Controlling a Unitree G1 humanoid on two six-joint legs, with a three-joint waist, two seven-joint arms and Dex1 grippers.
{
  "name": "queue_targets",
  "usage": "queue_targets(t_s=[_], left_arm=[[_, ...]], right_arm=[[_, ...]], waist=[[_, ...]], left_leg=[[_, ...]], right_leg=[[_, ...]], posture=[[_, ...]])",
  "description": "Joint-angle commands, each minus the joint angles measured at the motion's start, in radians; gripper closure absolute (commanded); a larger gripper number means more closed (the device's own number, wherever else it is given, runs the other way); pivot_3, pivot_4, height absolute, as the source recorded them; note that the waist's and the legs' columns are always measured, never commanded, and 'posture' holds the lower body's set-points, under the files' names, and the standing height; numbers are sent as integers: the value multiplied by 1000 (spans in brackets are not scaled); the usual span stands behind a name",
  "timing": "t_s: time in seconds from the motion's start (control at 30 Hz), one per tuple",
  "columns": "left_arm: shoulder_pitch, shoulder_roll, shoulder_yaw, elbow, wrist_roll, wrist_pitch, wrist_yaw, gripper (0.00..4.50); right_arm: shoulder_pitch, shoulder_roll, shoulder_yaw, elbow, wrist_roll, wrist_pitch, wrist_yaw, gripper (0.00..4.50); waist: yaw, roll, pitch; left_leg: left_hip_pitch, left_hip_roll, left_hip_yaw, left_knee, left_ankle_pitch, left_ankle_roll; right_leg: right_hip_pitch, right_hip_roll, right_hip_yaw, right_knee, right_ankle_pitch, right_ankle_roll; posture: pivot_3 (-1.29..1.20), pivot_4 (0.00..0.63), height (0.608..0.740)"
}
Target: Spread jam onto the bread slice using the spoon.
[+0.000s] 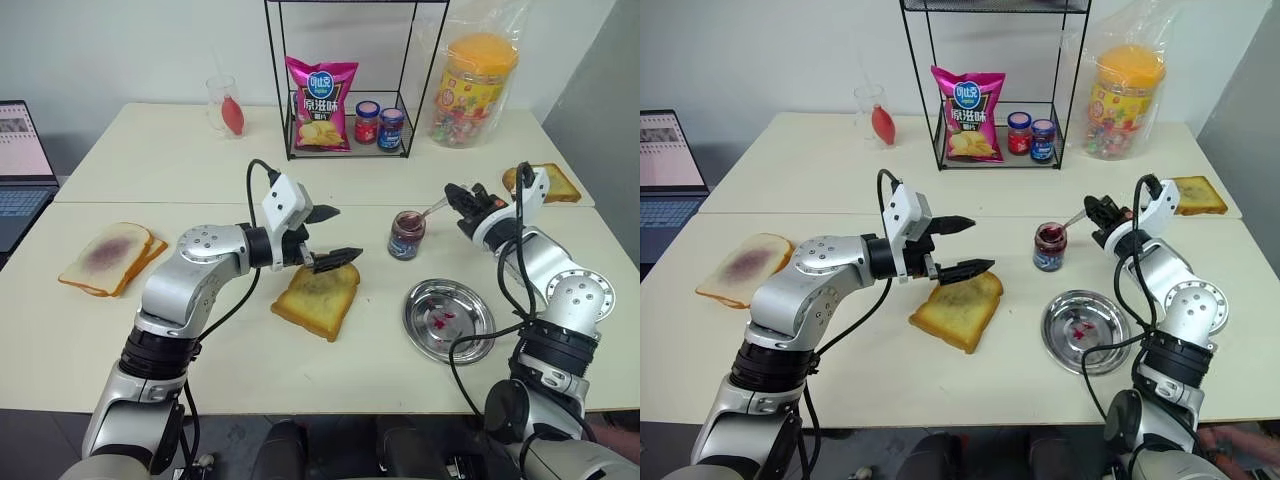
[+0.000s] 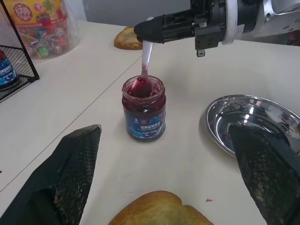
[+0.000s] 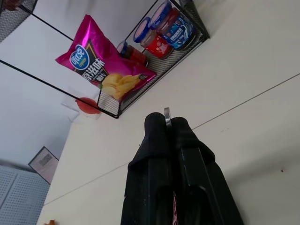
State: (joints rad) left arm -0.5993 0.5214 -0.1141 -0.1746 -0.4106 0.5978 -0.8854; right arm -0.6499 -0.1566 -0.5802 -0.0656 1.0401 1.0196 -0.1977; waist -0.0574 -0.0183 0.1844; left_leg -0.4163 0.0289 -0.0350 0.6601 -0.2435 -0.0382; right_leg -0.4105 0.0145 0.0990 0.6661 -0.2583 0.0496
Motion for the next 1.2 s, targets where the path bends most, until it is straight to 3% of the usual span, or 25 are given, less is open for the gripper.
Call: queue_targets(t_s=[0.03,0.43,0.63,0.77,0.9,1.2], left_arm=[[-22,-1,7,-10,0,-27,-10,0],[-35,38,45,10,-16,-70,-73,0],[37,184,92,-16,-33,-122,-213,0],[93,253,149,-55,-91,-89,-247,0],[219,315,227,-118,-112,-86,-252,0],[588,323,394,-360,-180,-26,-173,0]], right_arm=[[-3,-6,-19,-43,64,-18,-25,4471],[16,-27,-51,-25,176,-60,-71,4471],[14,-10,-33,-29,313,-63,-81,4471],[-2,-15,60,-57,346,-26,-58,4471],[-18,-12,232,-91,301,28,0,4471],[2,-2,514,-131,118,2,217,4471]], waist=[[0,0,0],[0,0,0],[-8,1,0],[-15,1,1],[-25,2,1],[-25,1,1]], left_leg=[[0,0,0,0,0,0],[0,0,0,0,0,0],[0,0,0,-1,0,0],[0,1,1,-2,0,0],[-1,1,1,-3,0,0],[-2,2,4,-9,0,0]], right_leg=[[0,0,0,0,0,0],[0,0,0,0,0,0],[-1,0,0,0,0,0],[-2,0,1,0,0,-1],[-2,0,1,0,0,-1],[-8,0,2,-1,-1,-1]], posture=[[0,150,740],[0,150,740],[0,150,740],[0,150,740],[0,150,740],[0,150,740]])
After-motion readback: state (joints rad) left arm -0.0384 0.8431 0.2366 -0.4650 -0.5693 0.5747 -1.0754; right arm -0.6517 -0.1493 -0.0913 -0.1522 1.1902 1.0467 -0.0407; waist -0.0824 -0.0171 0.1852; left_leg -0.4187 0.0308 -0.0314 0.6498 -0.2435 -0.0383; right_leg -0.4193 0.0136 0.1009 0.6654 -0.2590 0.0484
